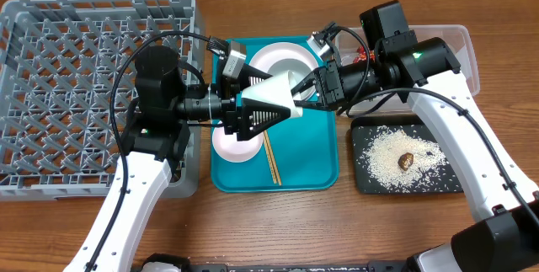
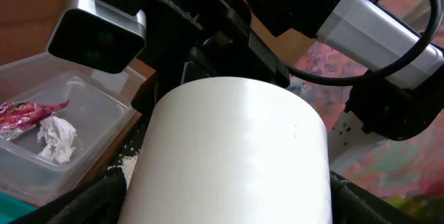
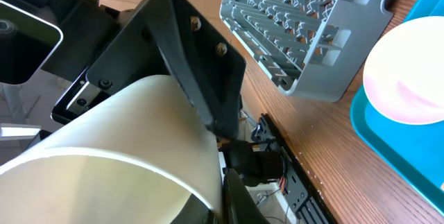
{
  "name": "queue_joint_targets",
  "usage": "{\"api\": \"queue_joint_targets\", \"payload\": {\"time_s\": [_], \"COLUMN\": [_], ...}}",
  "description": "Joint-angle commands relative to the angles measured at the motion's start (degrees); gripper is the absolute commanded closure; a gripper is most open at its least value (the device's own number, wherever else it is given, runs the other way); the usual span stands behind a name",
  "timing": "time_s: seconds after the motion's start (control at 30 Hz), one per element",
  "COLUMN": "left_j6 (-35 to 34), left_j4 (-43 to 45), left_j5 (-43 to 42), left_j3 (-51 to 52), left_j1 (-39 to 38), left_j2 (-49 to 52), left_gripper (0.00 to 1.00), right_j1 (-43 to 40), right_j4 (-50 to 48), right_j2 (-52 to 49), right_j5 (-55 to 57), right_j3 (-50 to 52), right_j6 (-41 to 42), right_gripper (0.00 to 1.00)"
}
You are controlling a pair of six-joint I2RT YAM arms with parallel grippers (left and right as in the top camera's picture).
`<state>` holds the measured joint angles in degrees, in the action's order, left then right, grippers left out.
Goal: Sort waste into correct bins and load items into the dishwasher
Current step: 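Hand the white cup from the right gripper to the left gripper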
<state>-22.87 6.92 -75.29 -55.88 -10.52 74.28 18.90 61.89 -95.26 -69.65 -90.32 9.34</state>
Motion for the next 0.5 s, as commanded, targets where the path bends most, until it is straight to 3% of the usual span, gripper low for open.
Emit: {"api": "queue_joint_targets", "payload": {"time_s": [0.0, 0.13, 0.33, 0.4, 0.47], "left_j6": [-1.44, -1.44, -1.4, -1.38, -1.36], "left_j4": [-0.04, -0.04, -0.04, -0.09, -0.13], "left_j5": [0.66, 0.68, 0.7, 0.7, 0.9], "left_j3": [-0.96, -0.96, -0.96, -0.96, -0.96], "left_j1": [-0.39, -0.39, -0.39, -0.33, -0.26], "left_j2": [0.24, 0.24, 0.24, 0.24, 0.24], "left_gripper": [0.18, 0.32, 0.42, 0.44, 0.44], "right_j1": [0.24, 0.22, 0.22, 0.2, 0.0], "right_j4": [-0.42, -1.2, -1.27, -1.42, -1.33], "right_j2": [0.0, 0.0, 0.0, 0.0, 0.0], "right_j5": [-3.67, -4.2, -4.15, -3.85, -2.75], "right_j3": [0.11, 0.11, 0.11, 0.11, 0.11], "right_j6": [-0.63, -0.61, -0.63, -0.66, -0.63], "right_gripper": [0.96, 0.96, 0.95, 0.9, 0.77]}}
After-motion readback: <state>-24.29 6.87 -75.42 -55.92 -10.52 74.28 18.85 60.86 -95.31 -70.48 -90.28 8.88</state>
